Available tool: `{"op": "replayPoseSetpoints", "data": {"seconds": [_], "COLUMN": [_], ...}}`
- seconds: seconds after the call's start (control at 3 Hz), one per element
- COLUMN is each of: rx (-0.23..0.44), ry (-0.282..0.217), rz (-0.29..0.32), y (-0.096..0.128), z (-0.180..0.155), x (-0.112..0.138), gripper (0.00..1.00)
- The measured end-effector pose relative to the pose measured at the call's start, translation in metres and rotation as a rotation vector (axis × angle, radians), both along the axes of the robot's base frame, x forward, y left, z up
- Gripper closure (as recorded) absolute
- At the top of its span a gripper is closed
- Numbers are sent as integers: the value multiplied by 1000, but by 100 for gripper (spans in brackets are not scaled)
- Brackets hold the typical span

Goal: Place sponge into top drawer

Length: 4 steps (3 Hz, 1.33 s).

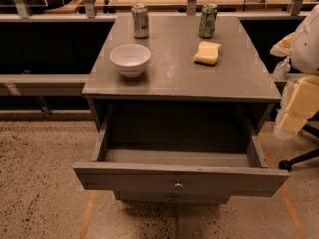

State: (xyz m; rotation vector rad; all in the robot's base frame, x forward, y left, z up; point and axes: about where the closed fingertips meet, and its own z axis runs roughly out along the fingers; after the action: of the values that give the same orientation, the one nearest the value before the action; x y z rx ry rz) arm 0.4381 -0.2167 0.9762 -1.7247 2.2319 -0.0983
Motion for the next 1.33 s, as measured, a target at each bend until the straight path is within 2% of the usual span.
{"op": "replayPoseSetpoints", "data": {"seconds": [0.33,0.67,1.0,1.33], "rx": [12,125,283,387], "ry": [-3,-26,-90,-118], "rz": [-2,-21,-58,-63], "y": [0,-2,-22,-35], "z": [0,-4,-11,-20], "x": [2,17,66,126], "gripper": [0,0,0,0]}}
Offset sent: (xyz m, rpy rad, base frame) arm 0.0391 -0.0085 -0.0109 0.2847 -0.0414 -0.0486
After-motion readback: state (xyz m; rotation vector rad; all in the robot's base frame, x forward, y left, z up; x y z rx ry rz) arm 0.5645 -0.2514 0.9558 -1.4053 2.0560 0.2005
